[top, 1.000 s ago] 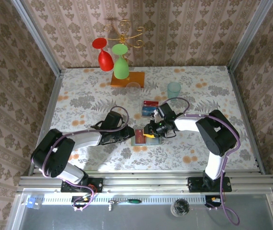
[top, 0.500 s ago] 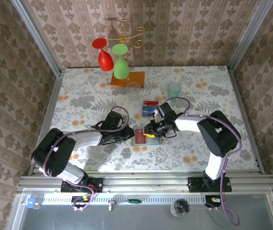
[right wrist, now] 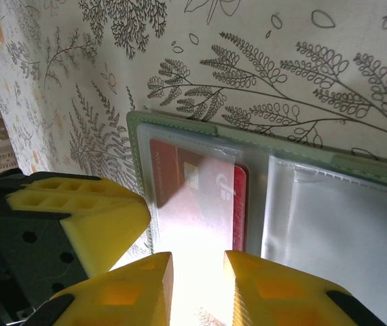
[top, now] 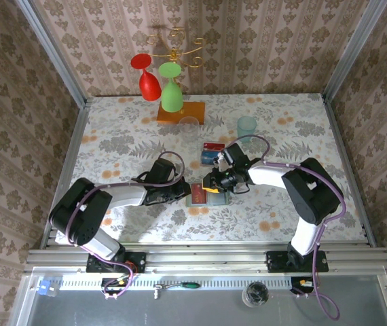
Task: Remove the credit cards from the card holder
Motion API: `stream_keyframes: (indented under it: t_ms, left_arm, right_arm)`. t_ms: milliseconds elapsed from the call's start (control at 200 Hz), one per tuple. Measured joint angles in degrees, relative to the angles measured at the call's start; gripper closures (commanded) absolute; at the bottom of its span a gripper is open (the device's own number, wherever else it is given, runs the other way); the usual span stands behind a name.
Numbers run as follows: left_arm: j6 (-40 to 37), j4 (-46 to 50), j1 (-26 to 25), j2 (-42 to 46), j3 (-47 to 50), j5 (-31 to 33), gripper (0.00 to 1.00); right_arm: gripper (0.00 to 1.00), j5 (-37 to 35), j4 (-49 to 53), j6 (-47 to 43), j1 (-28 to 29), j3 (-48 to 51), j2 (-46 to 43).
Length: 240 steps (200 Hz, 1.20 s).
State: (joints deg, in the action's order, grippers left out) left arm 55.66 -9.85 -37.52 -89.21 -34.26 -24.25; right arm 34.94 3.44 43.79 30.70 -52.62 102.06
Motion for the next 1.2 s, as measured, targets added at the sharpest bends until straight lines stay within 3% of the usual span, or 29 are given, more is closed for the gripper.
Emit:
stream_keyframes:
  t_ms: [1200]
  left_arm:
    - [0.02, 0.15, 0.0, -0.11, 0.83, 0.04, 0.98]
  right_arm:
    - [0.74, -0.02, -0.17, 0.09, 1.09, -0.7, 2.38]
